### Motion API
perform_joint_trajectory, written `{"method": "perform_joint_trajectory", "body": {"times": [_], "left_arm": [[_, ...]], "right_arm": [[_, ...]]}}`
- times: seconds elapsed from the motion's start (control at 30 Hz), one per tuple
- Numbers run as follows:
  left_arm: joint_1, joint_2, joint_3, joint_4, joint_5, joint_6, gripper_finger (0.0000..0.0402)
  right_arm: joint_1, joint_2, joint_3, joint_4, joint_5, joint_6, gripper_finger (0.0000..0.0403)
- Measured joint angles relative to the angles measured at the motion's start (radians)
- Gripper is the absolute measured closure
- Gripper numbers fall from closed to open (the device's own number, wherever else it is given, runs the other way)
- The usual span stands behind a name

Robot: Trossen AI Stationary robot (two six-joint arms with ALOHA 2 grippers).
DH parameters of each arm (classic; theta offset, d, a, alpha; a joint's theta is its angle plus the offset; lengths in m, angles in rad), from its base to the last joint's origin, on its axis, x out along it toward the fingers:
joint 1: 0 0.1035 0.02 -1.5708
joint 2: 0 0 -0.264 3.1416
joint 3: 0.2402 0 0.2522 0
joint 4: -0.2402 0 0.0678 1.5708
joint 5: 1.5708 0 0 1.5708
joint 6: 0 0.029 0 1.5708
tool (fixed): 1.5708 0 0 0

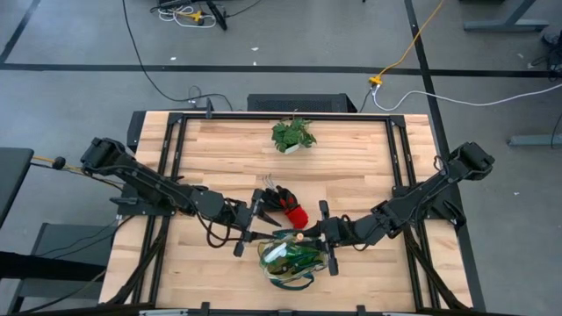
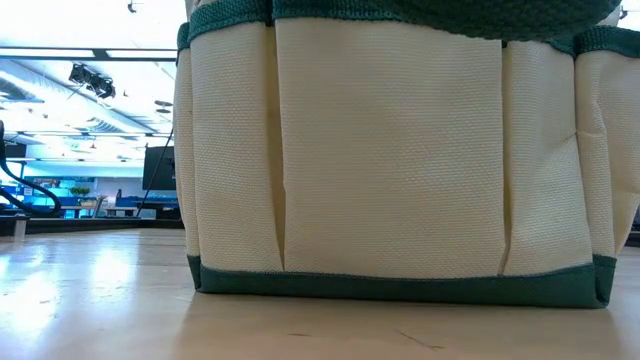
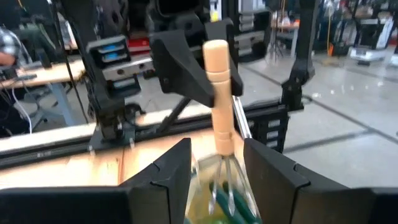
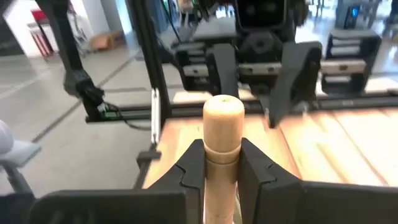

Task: Pick & Place Garden tools in Gardening bag
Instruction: Put the left brown hand rake into the gray gardening bag

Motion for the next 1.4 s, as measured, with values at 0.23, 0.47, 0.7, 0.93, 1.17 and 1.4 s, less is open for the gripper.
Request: {"method": "perform_joint_trajectory", "body": {"times": [0.23, 0.47, 0.7, 0.93, 1.17, 1.4], "left_arm": [[0.0, -0.006, 0.0, -0.021, 0.0, 0.0, 0.0248], [0.001, -0.006, 0.0, -0.023, 0.0, 0.0, 0.0248], [0.001, -0.005, 0.0, -0.024, 0.0, 0.0, 0.0248], [0.001, -0.005, 0.0, -0.023, 0.0, 0.0, 0.0248], [0.001, -0.005, 0.0, -0.023, 0.0, 0.0, 0.0248], [0.002, -0.005, 0.0, -0.023, 0.0, -0.002, 0.0248]], "right_arm": [[0.0, 0.0, 0.0, -0.103, -0.045, 0.094, 0.0359], [0.0, 0.0, 0.0, -0.202, -0.064, 0.155, 0.0359], [-0.002, -0.002, 0.0, -0.263, -0.095, 0.209, 0.0359], [-0.002, 0.003, 0.0, -0.27, -0.127, 0.227, 0.0359], [-0.013, 0.003, 0.002, -0.293, -0.098, 0.203, 0.0359], [-0.058, 0.006, 0.0, -0.308, -0.096, 0.129, 0.0359]]}}
